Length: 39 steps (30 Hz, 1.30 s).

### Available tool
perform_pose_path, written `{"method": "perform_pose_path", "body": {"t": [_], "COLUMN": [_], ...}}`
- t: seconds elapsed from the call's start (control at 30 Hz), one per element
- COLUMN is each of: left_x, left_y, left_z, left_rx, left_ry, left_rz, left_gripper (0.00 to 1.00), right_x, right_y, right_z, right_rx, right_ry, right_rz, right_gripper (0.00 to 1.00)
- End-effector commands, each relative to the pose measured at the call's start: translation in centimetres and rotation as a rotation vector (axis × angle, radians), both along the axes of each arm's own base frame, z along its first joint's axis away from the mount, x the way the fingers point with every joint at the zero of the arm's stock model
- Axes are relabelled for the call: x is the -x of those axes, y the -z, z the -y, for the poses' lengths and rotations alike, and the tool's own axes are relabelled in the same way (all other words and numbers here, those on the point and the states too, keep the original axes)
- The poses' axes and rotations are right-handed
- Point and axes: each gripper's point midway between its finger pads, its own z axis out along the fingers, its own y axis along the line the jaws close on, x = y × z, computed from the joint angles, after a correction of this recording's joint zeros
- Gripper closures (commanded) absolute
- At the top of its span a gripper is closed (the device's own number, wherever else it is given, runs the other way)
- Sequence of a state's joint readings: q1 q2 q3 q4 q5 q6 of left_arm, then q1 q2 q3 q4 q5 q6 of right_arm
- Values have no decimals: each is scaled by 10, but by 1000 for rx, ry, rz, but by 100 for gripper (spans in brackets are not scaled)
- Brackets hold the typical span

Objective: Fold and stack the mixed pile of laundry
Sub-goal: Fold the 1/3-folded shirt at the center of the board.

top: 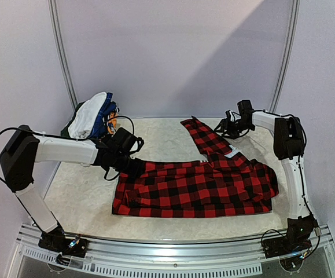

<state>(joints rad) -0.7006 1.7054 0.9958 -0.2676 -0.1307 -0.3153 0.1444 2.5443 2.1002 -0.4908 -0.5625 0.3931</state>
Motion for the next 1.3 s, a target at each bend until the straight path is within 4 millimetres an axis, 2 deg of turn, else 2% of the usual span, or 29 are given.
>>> {"method": "perform_pose_path", "body": {"t": [0.0,0.17,0.33,0.53,0.7,0.83,0.97,1.07,1.13,1.27], "left_x": [5,7,9,10,9,8,6,5,5,5], "left_y": [-10,-9,-8,-10,-13,-20,-29,-36,-41,-48], "left_z": [7,8,8,8,9,13,17,20,20,22], "left_rx": [23,25,24,26,35,55,81,97,104,120], "left_ry": [24,25,28,30,32,38,44,49,49,53], "left_rz": [23,21,19,23,29,37,52,63,71,82], "left_gripper": [38,39,40,40,41,40,39,39,39,39], "right_x": [13,13,12,11,11,11,18,29,36,58], "right_y": [25,23,25,21,15,-1,-31,-47,-72,-97], "right_z": [-16,-22,-25,-34,-38,-42,-52,-60,-64,-70], "right_rx": [-97,-134,-139,-130,-116,-105,-88,-72,-71,-64], "right_ry": [-43,-47,-48,-69,-82,-102,-136,-162,-176,-203], "right_rz": [-81,-79,-71,-46,-22,9,55,90,136,173], "right_gripper": [41,51,69,79,100,100,100,100,100,100]}}
